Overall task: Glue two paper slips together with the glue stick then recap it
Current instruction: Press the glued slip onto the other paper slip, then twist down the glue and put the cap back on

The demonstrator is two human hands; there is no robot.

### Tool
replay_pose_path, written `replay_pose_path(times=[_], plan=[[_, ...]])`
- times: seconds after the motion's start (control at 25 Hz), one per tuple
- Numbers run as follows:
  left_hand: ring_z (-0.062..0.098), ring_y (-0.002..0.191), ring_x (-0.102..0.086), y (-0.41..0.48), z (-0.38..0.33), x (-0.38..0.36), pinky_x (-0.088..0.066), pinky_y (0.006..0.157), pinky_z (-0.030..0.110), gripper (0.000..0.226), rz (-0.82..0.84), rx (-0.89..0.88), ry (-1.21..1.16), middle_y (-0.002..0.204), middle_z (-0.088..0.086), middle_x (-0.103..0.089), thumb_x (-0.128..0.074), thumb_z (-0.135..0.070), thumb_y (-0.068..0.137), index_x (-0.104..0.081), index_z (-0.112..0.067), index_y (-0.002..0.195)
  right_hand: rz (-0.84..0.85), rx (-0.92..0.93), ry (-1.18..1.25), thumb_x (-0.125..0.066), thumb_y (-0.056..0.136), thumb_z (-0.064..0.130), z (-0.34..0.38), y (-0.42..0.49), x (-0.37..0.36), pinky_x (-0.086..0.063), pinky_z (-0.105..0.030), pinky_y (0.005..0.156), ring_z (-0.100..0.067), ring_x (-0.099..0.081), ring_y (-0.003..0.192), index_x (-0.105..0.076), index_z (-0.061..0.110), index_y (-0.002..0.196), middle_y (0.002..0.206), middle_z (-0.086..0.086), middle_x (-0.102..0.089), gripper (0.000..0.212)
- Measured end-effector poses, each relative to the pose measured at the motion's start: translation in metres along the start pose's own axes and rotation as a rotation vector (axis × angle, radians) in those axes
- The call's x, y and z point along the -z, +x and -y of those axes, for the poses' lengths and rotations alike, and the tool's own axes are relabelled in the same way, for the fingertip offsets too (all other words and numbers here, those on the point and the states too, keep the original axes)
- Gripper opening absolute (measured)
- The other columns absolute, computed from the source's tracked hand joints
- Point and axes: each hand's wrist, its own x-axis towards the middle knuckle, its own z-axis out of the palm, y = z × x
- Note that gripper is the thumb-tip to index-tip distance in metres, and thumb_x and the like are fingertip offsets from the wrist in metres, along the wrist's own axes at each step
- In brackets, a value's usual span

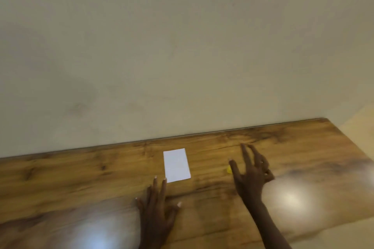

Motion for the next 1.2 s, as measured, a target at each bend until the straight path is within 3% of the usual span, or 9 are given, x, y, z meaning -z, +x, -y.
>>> replay_pose_path(times=[0.08,0.24,0.36,0.48,0.6,0.76,0.92,1.04,1.2], plan=[[0.019,0.143,-0.008,0.014,-0.034,-0.013,-0.002,0.114,0.048,0.077,0.046,-0.081,-0.082,0.15,-0.008,0.004,-0.037,-0.068,0.077,-0.005,-0.035,0.138,-0.014,-0.087,0.093,-0.058,0.07,0.049,-0.028,0.011,0.024,-0.03,-0.057,0.093,-0.034,-0.036,0.123,-0.036,0.023,0.133,0.136,-0.014,-0.042,0.071],[0.021,0.141,-0.019,0.052,-0.12,-0.054,-0.005,0.116,0.037,0.076,0.183,-0.087,-0.33,0.154,-0.002,-0.02,-0.057,-0.043,0.083,-0.012,-0.027,0.143,0.165,-0.21,0.265,-0.078,0.066,0.021,-0.072,0.023,0.038,-0.038,-0.057,0.097,-0.032,-0.045,0.119,-0.029,0.018,0.136,0.137,-0.014,-0.042,0.086],[0.029,0.134,-0.031,0.075,-0.157,-0.077,-0.028,0.112,0.04,0.074,0.244,-0.031,-0.36,0.145,0.001,-0.039,-0.062,-0.029,0.083,-0.018,-0.025,0.142,0.271,-0.233,0.275,-0.077,0.066,0.013,-0.091,0.03,0.025,-0.046,-0.046,0.093,-0.028,-0.053,0.11,-0.05,0.011,0.121,0.124,-0.011,-0.056,0.062],[0.023,0.128,-0.04,0.09,-0.167,-0.091,-0.033,0.107,0.031,0.066,0.23,-0.034,-0.295,0.138,0.002,-0.048,-0.06,-0.022,0.085,-0.024,-0.022,0.141,0.297,-0.293,0.283,-0.074,0.07,0.014,-0.098,0.035,0.009,-0.049,-0.041,0.086,-0.026,-0.059,0.096,-0.062,0.011,0.102,0.104,-0.008,-0.066,0.035],[0.017,0.117,-0.052,0.093,-0.169,-0.085,-0.039,0.096,0.019,0.062,0.212,-0.011,-0.341,0.128,0.005,-0.059,-0.064,-0.013,0.082,-0.034,-0.014,0.137,0.298,-0.308,0.274,-0.072,0.072,0.017,-0.094,0.04,0.006,-0.047,-0.036,0.077,-0.023,-0.058,0.082,-0.066,0.009,0.094,0.092,-0.011,-0.069,0.024],[0.016,0.095,-0.062,0.099,-0.181,-0.031,-0.048,0.086,0.023,0.054,0.125,-0.104,-0.539,0.105,0.008,-0.069,-0.067,-0.009,0.078,-0.047,-0.007,0.128,0.276,-0.158,0.419,-0.064,0.08,0.016,-0.054,0.051,0.025,-0.043,-0.03,0.066,-0.023,-0.056,0.074,-0.061,0.013,0.083,0.076,-0.006,-0.063,0.006],[0.018,0.084,-0.065,0.106,-0.186,0.063,-0.05,0.072,0.012,0.02,-0.04,-0.294,-0.649,0.095,0.011,-0.069,-0.054,-0.01,0.088,-0.065,-0.005,0.104,0.34,0.011,0.657,-0.05,0.089,0.016,0.023,0.056,0.047,-0.041,-0.02,0.05,-0.011,-0.053,0.053,-0.049,0.017,0.081,0.065,-0.005,-0.051,0.008],[0.018,0.073,-0.063,0.101,-0.189,0.137,-0.057,0.067,0.022,0.023,0.04,-0.313,-0.746,0.087,0.009,-0.058,-0.041,-0.013,0.094,-0.063,-0.007,0.097,0.42,0.111,0.789,-0.044,0.091,0.019,0.088,0.05,0.058,-0.041,-0.013,0.043,-0.007,-0.05,0.047,-0.046,0.018,0.084,0.066,-0.003,-0.05,0.007],[0.006,0.059,-0.049,0.088,-0.193,0.218,-0.045,0.057,0.012,0.028,0.075,-0.4,-0.723,0.067,-0.002,-0.053,-0.041,-0.024,0.095,-0.063,-0.007,0.096,0.491,0.209,0.904,-0.038,0.093,0.022,0.174,0.052,0.079,-0.04,-0.012,0.046,-0.012,-0.047,0.054,-0.048,0.011,0.088,0.073,-0.006,-0.052,0.016]])
